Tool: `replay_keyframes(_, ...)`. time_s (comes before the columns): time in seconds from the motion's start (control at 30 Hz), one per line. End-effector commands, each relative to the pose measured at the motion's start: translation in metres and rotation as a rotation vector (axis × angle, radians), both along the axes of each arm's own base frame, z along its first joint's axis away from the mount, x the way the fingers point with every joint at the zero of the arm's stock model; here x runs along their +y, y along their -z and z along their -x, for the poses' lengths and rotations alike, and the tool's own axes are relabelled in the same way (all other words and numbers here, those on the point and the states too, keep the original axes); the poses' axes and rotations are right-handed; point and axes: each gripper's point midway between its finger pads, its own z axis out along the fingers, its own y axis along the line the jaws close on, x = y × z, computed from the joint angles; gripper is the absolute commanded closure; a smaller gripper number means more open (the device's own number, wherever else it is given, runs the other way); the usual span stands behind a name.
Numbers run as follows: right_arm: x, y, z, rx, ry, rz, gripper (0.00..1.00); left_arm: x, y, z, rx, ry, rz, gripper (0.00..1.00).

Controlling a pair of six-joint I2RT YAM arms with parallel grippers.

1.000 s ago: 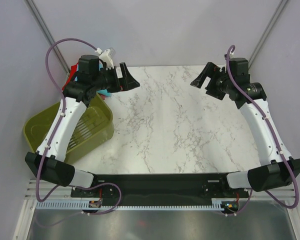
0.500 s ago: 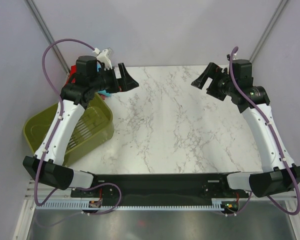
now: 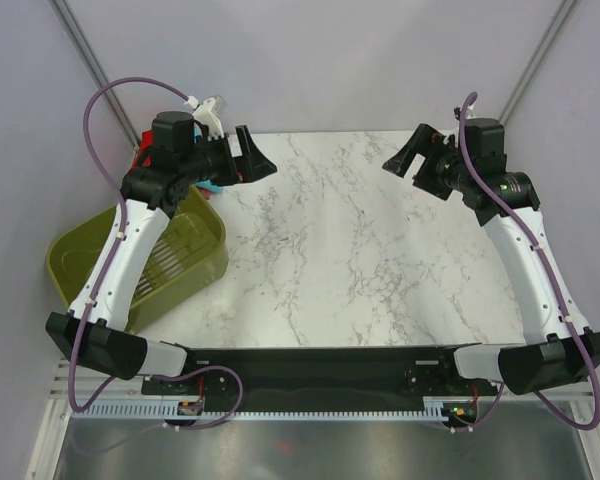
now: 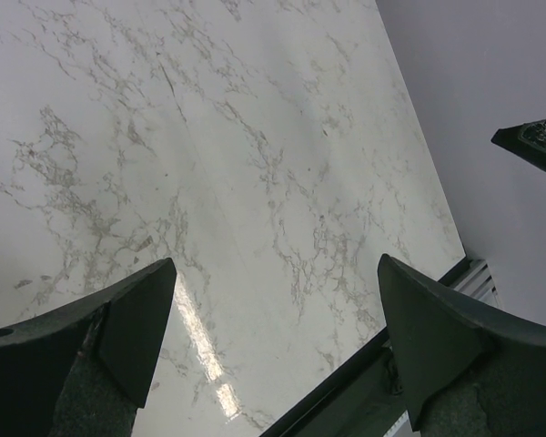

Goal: Fold and stack the t-shirts
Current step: Reset both grippers

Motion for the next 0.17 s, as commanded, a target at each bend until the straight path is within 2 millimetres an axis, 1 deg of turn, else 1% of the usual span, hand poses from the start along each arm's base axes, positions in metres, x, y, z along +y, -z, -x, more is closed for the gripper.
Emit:
replay_keyframes(0.0,-0.001,-0.0275,-0.0002,-0.096,0.0,-0.003,0.02,0.0033,-0.0236,0.001,-0.068,-0.032,0.02,0.0)
replay_keyframes(0.13,0.0002,-0.0256,-0.0003,-0.089,-0.004,-0.003,0.02,0.0032,-0.0249,0.0001,-0.071,-0.034,0.023,0.0)
